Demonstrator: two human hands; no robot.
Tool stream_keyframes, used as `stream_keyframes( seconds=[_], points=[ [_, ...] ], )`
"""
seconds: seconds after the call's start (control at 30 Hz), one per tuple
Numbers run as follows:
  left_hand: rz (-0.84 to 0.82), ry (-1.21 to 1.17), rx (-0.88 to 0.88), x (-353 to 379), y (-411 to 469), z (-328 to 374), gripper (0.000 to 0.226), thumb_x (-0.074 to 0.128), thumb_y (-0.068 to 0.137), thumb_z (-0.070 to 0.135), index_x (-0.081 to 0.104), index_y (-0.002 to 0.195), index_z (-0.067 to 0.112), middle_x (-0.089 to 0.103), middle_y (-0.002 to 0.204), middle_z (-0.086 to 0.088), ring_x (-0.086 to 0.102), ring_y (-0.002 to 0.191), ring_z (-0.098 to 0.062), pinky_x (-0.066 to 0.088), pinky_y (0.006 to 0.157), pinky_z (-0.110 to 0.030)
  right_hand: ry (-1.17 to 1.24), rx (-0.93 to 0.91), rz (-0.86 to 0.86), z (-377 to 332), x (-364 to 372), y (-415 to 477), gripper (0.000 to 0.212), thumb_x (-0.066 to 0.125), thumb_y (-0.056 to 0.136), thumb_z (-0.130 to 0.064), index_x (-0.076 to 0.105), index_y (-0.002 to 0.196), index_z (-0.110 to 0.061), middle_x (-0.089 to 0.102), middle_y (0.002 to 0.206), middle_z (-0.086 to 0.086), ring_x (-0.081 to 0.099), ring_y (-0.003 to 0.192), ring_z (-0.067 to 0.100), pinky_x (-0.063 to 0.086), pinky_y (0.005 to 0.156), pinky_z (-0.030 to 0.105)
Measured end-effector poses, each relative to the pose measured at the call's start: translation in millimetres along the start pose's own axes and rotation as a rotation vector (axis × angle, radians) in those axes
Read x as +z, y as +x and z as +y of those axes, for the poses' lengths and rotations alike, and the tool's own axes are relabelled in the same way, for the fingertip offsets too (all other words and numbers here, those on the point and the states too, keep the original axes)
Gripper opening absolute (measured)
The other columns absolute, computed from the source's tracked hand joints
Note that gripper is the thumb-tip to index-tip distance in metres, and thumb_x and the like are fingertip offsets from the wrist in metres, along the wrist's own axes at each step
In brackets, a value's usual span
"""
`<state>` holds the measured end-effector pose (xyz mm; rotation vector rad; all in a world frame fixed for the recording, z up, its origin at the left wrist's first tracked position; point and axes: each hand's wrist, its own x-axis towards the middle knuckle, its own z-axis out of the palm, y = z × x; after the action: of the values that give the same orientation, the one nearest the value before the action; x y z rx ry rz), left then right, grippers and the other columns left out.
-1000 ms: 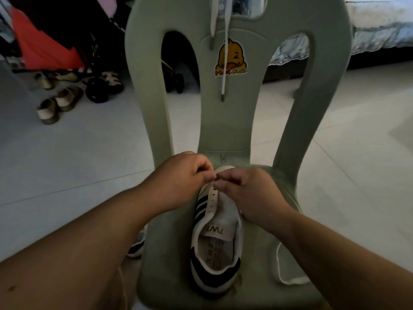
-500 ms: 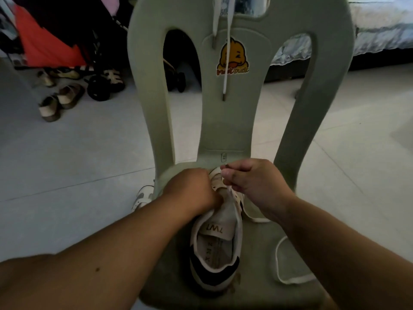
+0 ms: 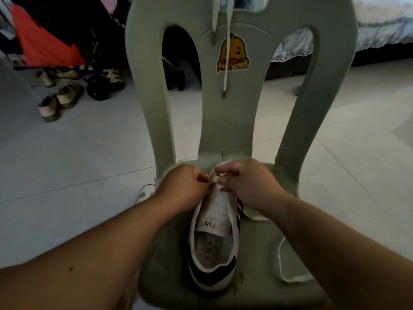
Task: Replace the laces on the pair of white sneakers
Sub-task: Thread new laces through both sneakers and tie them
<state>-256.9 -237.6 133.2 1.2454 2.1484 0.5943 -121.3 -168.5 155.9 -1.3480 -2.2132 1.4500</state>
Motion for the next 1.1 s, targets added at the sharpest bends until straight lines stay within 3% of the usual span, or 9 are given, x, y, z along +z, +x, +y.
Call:
stream_keyframes(
  seconds=[0.1, 0.2, 0.33, 0.43, 0.57, 0.63, 0.87, 1.1],
  points=[
    [-0.025, -0.088, 0.005, -1, -1, -2, 0.017, 0.064, 0.086, 0.025, 0.076, 0.098, 0.022, 0.073, 0.092, 0.002, 0.064, 0.082, -0.009, 0.049, 0.073, -0.024, -0.214, -0.02, -0.003, -7, 2, -2, 0.009, 0.066, 0.087, -0.019, 0.071, 0.088, -0.026, 0.07, 0.088, -0.004, 0.066, 0.083, 0.012, 0.053, 0.079, 0.026],
    [-0.056, -0.102, 0.006, 1, 0, -1, 0.018, 0.064, 0.088, 0.023, 0.075, 0.102, 0.021, 0.073, 0.096, 0.002, 0.062, 0.082, -0.009, 0.043, 0.065, -0.021, -0.455, 0.013, -0.094, -10, 8, 0, 0.018, 0.056, 0.093, -0.023, 0.072, 0.101, -0.02, 0.069, 0.101, 0.0, 0.064, 0.098, 0.019, 0.047, 0.082, 0.024],
    [-0.067, -0.071, 0.01, 4, 3, 2, 0.02, 0.062, 0.089, 0.024, 0.074, 0.104, 0.022, 0.072, 0.099, 0.001, 0.059, 0.076, -0.008, 0.04, 0.063, -0.019, -0.6, -0.024, -0.018, -9, 13, -2, 0.028, 0.047, 0.093, -0.019, 0.073, 0.105, -0.018, 0.07, 0.103, 0.003, 0.063, 0.097, 0.021, 0.045, 0.081, 0.024],
    [-0.059, -0.051, 0.018, 7, 4, 4, 0.019, 0.062, 0.088, 0.023, 0.075, 0.102, 0.023, 0.073, 0.095, 0.001, 0.056, 0.068, -0.004, 0.038, 0.06, -0.017, -0.512, 0.015, 0.032, -5, 14, -4, 0.026, 0.049, 0.093, -0.018, 0.073, 0.103, -0.02, 0.071, 0.101, 0.002, 0.064, 0.094, 0.018, 0.048, 0.084, 0.023],
    [-0.05, -0.058, 0.01, 7, 3, 4, 0.017, 0.062, 0.088, 0.022, 0.075, 0.098, 0.024, 0.073, 0.088, 0.002, 0.063, 0.077, -0.01, 0.046, 0.068, -0.021, -0.274, 0.023, 0.242, 8, 23, -7, 0.022, 0.058, 0.084, -0.015, 0.076, 0.092, -0.025, 0.072, 0.091, -0.005, 0.061, 0.08, 0.01, 0.04, 0.064, 0.013],
    [-0.058, -0.043, 0.016, 7, 3, 4, 0.016, 0.062, 0.088, 0.023, 0.076, 0.097, 0.025, 0.073, 0.085, 0.002, 0.063, 0.075, -0.01, 0.045, 0.067, -0.021, -0.218, 0.04, 0.285, 12, 25, -7, 0.018, 0.06, 0.082, -0.016, 0.074, 0.089, -0.025, 0.071, 0.089, -0.006, 0.057, 0.076, 0.008, 0.038, 0.062, 0.014],
    [-0.09, -0.041, -0.009, 5, 2, 5, 0.021, 0.06, 0.089, 0.021, 0.074, 0.104, 0.024, 0.073, 0.096, 0.001, 0.065, 0.085, -0.011, 0.049, 0.078, -0.023, -0.274, 0.037, 0.215, 12, 27, -3, 0.015, 0.06, 0.084, -0.018, 0.073, 0.09, -0.025, 0.071, 0.089, -0.003, 0.063, 0.086, 0.015, 0.044, 0.071, 0.019],
    [-0.103, -0.19, -0.072, 6, -1, 6, 0.022, 0.064, 0.087, 0.017, 0.073, 0.106, 0.02, 0.072, 0.1, 0.001, 0.064, 0.09, -0.011, 0.052, 0.082, -0.026, -0.122, 0.021, 0.299, 28, 37, -5, 0.02, 0.06, 0.085, -0.015, 0.057, 0.071, -0.028, 0.064, 0.074, -0.007, 0.059, 0.071, 0.011, 0.046, 0.064, 0.025]
  ],
)
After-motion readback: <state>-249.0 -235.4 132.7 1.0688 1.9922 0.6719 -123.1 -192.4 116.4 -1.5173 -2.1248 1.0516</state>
